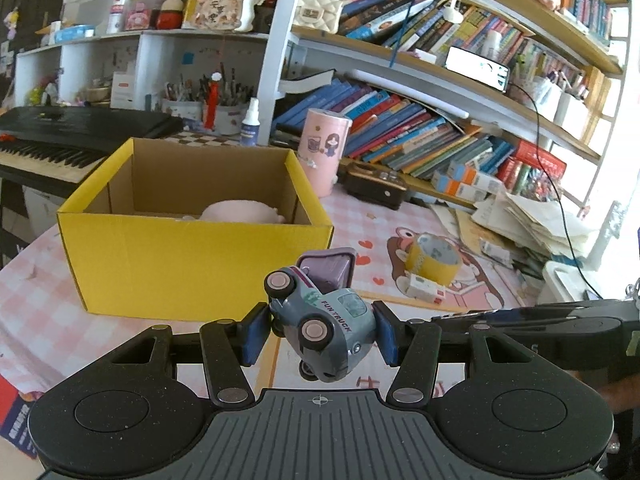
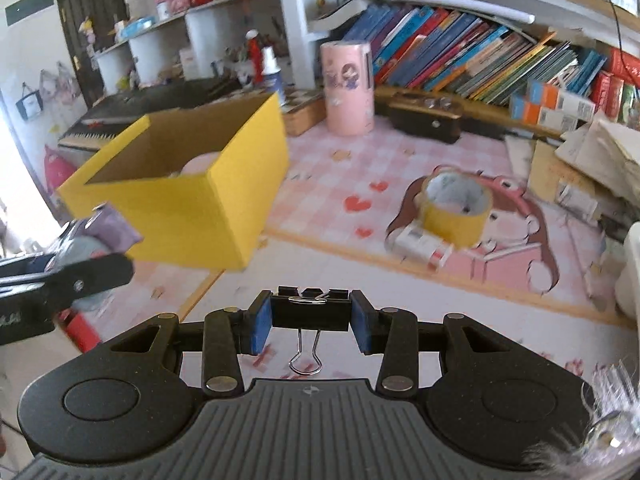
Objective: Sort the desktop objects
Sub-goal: 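Lift and carry the toy car and binder clip toward the yellow box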
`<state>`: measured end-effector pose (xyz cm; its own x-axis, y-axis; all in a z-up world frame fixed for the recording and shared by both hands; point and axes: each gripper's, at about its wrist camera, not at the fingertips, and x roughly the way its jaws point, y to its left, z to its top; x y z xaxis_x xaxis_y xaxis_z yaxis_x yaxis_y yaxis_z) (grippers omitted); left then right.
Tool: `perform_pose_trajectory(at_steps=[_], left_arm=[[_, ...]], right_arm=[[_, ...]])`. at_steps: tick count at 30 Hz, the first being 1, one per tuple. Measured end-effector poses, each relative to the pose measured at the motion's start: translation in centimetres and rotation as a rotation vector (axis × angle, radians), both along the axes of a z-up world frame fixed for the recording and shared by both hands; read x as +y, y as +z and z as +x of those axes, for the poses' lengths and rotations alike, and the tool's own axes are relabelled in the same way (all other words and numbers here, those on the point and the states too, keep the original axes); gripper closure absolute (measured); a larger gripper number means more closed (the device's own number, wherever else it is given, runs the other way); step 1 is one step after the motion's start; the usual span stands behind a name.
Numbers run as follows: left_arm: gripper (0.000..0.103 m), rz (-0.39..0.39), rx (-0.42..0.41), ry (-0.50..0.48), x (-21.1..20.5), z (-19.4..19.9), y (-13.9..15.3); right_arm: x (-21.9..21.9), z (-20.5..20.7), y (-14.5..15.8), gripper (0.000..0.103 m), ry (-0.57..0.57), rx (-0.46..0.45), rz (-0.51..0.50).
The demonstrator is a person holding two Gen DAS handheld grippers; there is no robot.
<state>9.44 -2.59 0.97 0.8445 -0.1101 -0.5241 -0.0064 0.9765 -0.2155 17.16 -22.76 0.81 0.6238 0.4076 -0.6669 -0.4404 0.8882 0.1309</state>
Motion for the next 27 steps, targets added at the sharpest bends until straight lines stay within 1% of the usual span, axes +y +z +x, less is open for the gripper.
perform_pose_trajectory(at_steps=[8, 18, 27], left_arm=[[0.049, -0.021, 0.052, -0.065, 1.8, -2.4, -0.6], [0.049, -0.006, 0.047, -0.104, 3.8, -6.2, -0.5], [0.049, 0.004, 0.05, -0.12, 5.7, -9.0, -0.7]], right_arm=[[2.5, -3.6, 0.1, 0.065, 0.022, 0.017, -0.015], [5.1, -8.7, -0.2, 0.065, 0.023, 0.025, -0.017], [7.2, -11.6, -0.7, 0.065, 0.016, 0.04, -0.002]])
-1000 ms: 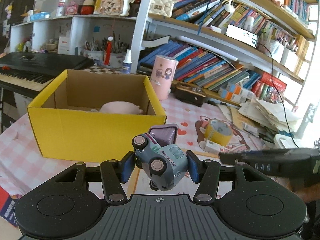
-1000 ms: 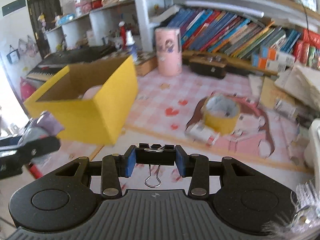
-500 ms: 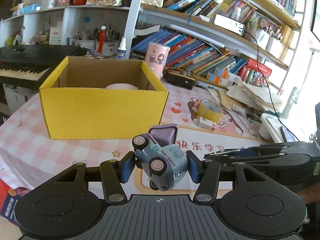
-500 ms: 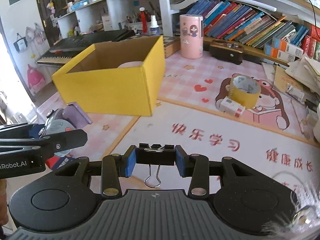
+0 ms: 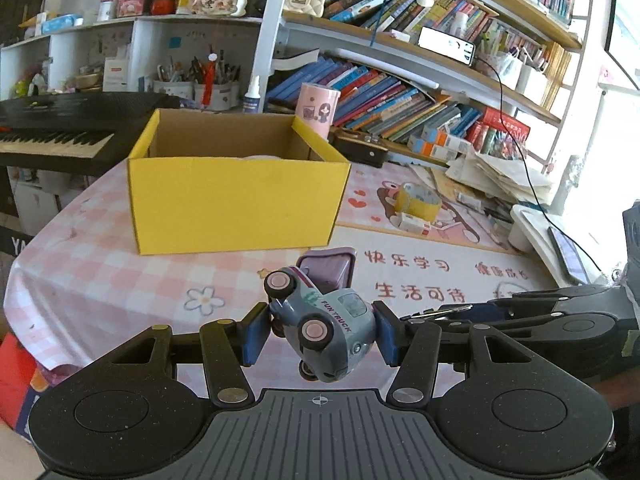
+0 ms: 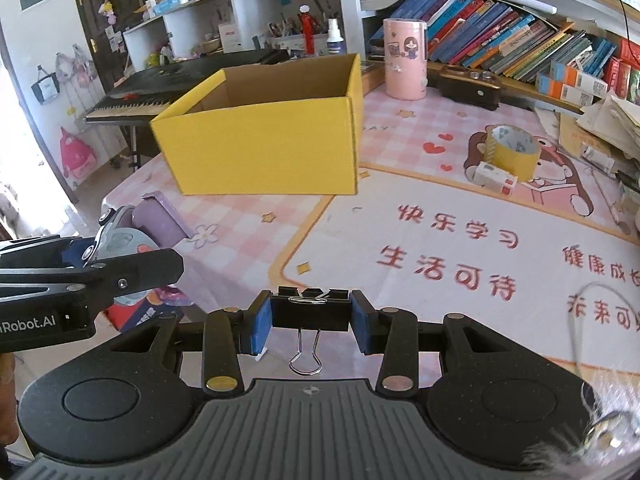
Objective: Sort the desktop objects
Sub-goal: 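Lift and carry the toy car and binder clip toward the yellow box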
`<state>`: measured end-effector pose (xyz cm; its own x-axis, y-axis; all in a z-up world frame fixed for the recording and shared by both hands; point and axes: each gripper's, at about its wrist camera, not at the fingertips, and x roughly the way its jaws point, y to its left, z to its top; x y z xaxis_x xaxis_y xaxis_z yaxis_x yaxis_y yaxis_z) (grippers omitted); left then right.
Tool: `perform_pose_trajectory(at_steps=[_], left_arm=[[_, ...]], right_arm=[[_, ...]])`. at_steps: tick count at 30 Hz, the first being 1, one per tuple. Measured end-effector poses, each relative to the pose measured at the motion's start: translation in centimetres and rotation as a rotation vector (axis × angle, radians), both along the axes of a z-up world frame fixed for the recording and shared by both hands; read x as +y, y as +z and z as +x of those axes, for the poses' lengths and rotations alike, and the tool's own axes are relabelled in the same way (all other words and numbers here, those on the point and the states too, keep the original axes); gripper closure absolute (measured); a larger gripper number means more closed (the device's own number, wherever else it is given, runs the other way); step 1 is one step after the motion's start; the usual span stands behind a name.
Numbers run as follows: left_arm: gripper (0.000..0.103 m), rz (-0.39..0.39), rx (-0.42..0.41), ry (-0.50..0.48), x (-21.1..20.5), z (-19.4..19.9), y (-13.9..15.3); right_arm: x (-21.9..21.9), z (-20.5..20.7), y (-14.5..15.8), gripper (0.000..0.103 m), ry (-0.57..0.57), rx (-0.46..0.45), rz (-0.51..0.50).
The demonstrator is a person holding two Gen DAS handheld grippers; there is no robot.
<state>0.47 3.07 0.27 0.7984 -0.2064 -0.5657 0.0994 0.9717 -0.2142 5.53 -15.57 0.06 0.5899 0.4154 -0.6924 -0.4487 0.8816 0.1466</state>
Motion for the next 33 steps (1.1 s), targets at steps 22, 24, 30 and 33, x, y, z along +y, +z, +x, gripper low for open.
perform_pose_trajectory(at_steps=[22, 24, 30, 33], left_arm=[[0.049, -0.017, -0.043, 0.111, 4.3, -3.1, 0.5], [0.049, -0.025, -0.043, 0.113, 4.5, -2.9, 0.5], [0.049, -0.032, -0.035, 0.111, 4.4, -2.2, 0.3], [0.049, -0.033, -0.036, 0.121, 4.4, -1.6, 0.3]], right_arm=[[5.4, -1.3, 0.5, 0.065, 0.123, -0.021, -0.023], [5.6, -1.2, 0.5, 0.065, 0.127, -0.02, -0.03], [5.6, -0.5, 0.6, 0.065, 0.133, -0.016, -0.044], [5.7, 0.1, 0.8, 0.065, 0.139, -0.027, -0.043]])
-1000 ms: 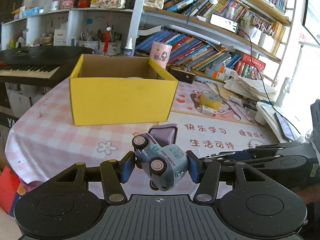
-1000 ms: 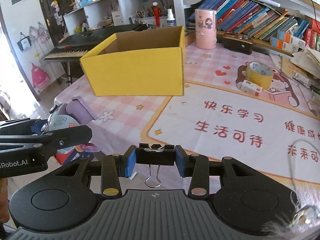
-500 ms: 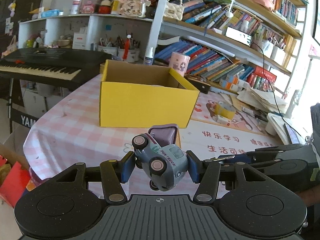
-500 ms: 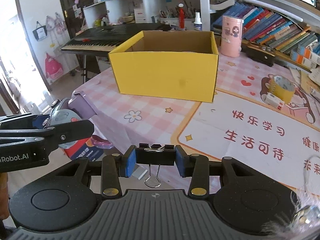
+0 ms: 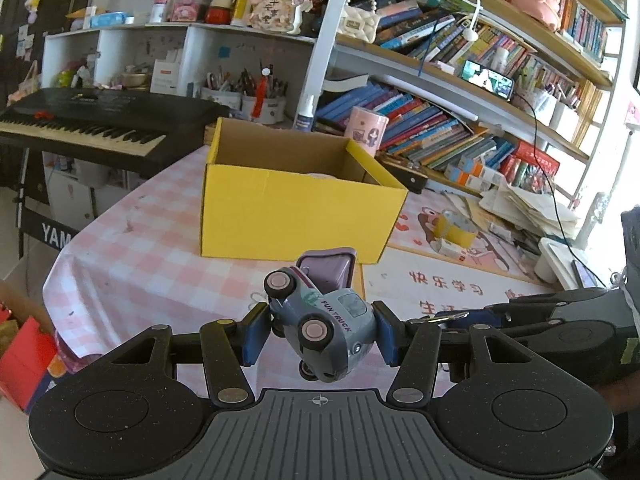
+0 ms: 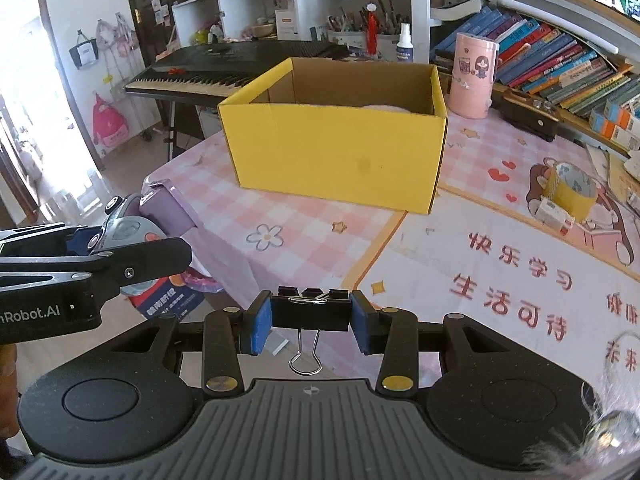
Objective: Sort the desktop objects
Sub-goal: 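Lift and carry the toy car and binder clip toward the yellow box, then lower into the yellow box and open the left tool while the right tool releases the clip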
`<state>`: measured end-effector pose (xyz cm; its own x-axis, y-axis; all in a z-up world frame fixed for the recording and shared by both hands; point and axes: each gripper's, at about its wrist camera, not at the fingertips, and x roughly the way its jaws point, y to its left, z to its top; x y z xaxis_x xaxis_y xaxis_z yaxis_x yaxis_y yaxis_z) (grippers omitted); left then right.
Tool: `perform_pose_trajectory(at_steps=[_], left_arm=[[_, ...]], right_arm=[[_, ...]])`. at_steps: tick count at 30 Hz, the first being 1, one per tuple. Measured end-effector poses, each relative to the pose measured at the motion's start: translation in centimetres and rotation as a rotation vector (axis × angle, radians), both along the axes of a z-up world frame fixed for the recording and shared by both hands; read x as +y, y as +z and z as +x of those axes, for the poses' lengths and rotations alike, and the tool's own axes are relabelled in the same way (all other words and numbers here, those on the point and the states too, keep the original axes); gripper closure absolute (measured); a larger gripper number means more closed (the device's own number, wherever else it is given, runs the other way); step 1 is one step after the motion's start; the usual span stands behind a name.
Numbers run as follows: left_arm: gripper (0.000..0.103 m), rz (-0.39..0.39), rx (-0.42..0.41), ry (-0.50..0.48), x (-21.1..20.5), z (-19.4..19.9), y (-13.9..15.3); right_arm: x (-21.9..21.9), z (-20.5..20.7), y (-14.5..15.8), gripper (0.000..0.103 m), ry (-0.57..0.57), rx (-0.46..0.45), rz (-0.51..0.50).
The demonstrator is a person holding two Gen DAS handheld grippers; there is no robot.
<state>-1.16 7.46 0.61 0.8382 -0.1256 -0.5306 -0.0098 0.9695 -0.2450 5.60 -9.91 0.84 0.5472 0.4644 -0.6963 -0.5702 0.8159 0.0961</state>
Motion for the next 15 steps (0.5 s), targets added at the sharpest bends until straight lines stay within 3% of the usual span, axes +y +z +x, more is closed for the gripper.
perform_pose_trajectory(at_steps=[6, 15], left_arm=[[0.049, -0.006, -0.023, 0.031, 0.6, 2.1, 0.8], [0.049, 0.027, -0.121, 0.105, 1.4, 7.2, 3.4]], right_arm=[[0.4, 2.6, 1.1, 0.065, 0.019, -0.054, 0.032], [1.0, 9.4, 4.1, 0.065, 0.044, -0.135, 0.102]])
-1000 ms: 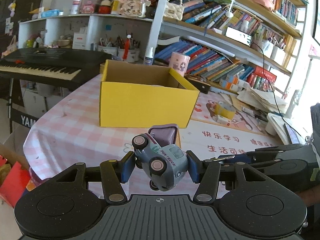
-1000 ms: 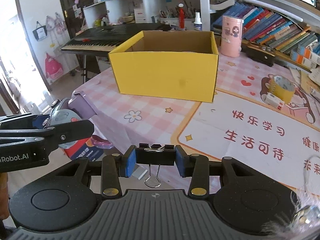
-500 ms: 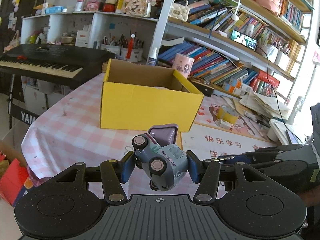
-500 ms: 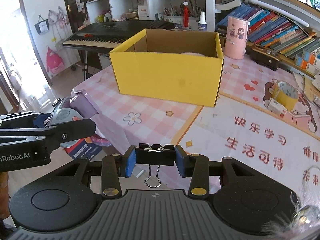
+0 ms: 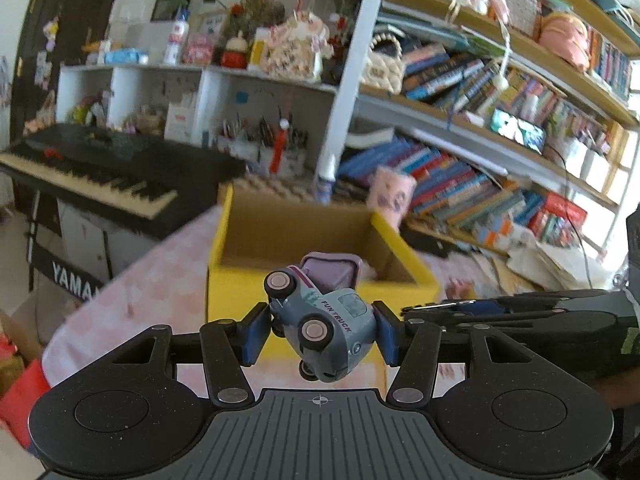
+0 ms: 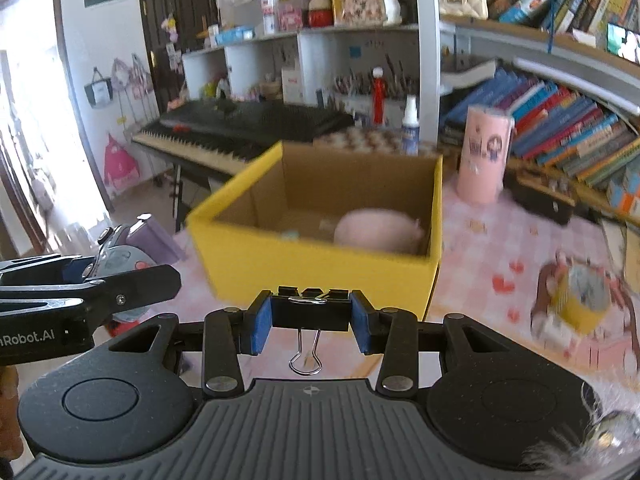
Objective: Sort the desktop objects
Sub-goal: 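Lower into the yellow box and open the left tool while the right tool releases the clip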
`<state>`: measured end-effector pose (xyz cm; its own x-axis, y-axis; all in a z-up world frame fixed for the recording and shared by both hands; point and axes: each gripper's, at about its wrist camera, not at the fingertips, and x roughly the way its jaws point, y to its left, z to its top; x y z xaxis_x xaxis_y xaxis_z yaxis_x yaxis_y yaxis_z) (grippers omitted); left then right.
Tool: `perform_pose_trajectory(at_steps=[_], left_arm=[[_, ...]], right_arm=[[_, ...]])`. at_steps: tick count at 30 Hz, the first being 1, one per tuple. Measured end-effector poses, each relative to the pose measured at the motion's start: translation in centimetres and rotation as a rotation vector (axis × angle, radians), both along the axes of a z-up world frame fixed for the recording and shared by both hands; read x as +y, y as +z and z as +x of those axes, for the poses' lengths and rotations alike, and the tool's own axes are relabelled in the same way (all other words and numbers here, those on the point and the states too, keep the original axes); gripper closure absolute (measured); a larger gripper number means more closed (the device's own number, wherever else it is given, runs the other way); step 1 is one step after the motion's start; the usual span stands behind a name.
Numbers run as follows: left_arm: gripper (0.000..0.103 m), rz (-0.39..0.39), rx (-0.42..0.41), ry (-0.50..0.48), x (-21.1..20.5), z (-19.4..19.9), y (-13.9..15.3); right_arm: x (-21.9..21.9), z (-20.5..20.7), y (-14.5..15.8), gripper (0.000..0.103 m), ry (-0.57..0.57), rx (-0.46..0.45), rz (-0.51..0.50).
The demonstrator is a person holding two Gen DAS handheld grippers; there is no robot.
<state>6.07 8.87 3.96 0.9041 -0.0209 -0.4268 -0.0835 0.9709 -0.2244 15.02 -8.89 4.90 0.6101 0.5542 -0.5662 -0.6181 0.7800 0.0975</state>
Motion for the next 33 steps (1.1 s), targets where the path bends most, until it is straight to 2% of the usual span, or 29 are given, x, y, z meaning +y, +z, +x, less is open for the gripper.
perform_pose_trajectory(at_steps=[9, 15, 21, 22, 24, 26, 29, 33], left_arm=[[0.049, 0.024, -0.036, 0.093, 0.6, 6.2, 1.0], [0.049, 0.07, 0.041, 0.08, 0.1, 10.1, -0.5], [0.05, 0.111, 0.145, 0.061, -0.5, 12.6, -2.8], [0.05, 0.109, 0.153, 0.061, -0.5, 12.9, -3.0], [0.059, 0.107, 0.174, 0.061, -0.5, 13.3, -3.4], [0.061, 0.133, 0.194, 0.058, -0.7, 13.9, -3.7], [0.06, 0.158, 0.215, 0.041, -1.1, 14.5, -4.1], [0.06, 0.138, 0.222, 0.035, -0.7, 15.0, -4.3]], right_arm=[[0.6, 7.4, 2.3, 0.065, 0.046, -0.064, 0.045], [1.5, 11.4, 2.2, 0.065, 0.082, -0.074, 0.053], [2.0, 13.5, 0.8, 0.065, 0.103, -0.054, 0.041], [2.1, 13.7, 0.5, 0.065, 0.11, -0.046, 0.035], [2.4, 14.1, -0.1, 0.065, 0.13, -0.028, 0.018], [2.8, 14.5, -0.7, 0.065, 0.161, -0.005, -0.006], [3.6, 14.9, -1.5, 0.065, 0.206, 0.012, -0.049], [4.0, 15.3, -2.2, 0.065, 0.234, 0.029, -0.07]])
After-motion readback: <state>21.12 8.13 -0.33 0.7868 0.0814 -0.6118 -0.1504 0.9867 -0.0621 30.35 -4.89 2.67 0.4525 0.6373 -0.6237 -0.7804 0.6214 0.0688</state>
